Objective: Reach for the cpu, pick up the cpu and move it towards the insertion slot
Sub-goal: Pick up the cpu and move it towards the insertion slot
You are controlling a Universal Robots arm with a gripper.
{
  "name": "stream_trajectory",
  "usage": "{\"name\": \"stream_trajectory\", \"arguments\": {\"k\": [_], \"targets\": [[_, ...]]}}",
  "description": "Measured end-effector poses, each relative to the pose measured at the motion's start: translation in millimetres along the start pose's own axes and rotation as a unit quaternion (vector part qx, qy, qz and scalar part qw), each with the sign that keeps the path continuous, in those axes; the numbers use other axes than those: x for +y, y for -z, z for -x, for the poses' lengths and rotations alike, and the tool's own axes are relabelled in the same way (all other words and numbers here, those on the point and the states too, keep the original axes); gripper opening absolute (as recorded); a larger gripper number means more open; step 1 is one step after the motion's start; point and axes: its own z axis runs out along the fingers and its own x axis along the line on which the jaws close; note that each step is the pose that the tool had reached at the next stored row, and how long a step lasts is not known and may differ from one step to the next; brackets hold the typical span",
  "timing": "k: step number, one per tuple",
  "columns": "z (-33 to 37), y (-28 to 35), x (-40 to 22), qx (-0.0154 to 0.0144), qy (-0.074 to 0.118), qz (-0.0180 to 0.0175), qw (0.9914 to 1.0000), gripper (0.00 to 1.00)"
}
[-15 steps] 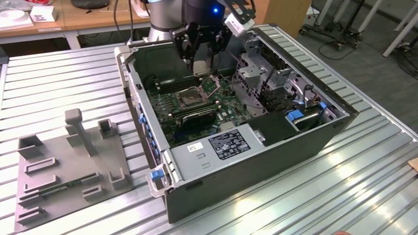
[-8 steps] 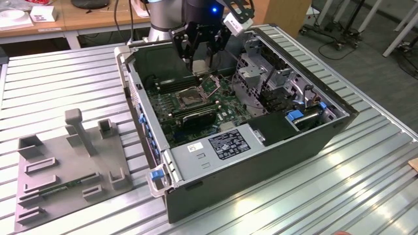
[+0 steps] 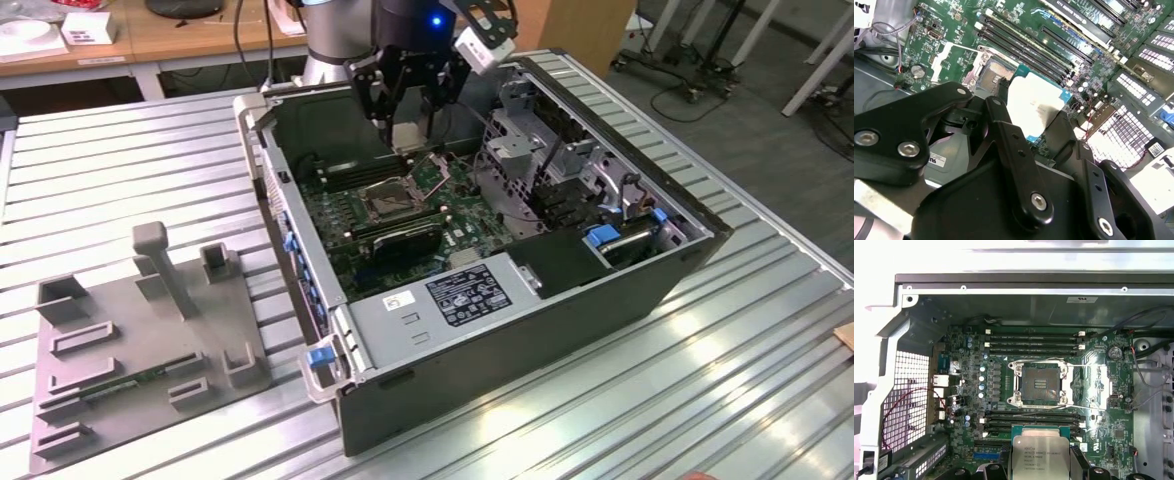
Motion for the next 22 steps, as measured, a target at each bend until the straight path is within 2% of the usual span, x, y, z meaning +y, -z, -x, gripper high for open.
{"name": "stream_trajectory", "arguments": {"k": [11,22], "targets": [[0.2,-1.2,10.7,0.0,0.0,0.0,1.0,0.54],[0.5,-2.6,27.4,0.0,0.0,0.0,1.0,0.54]]}}
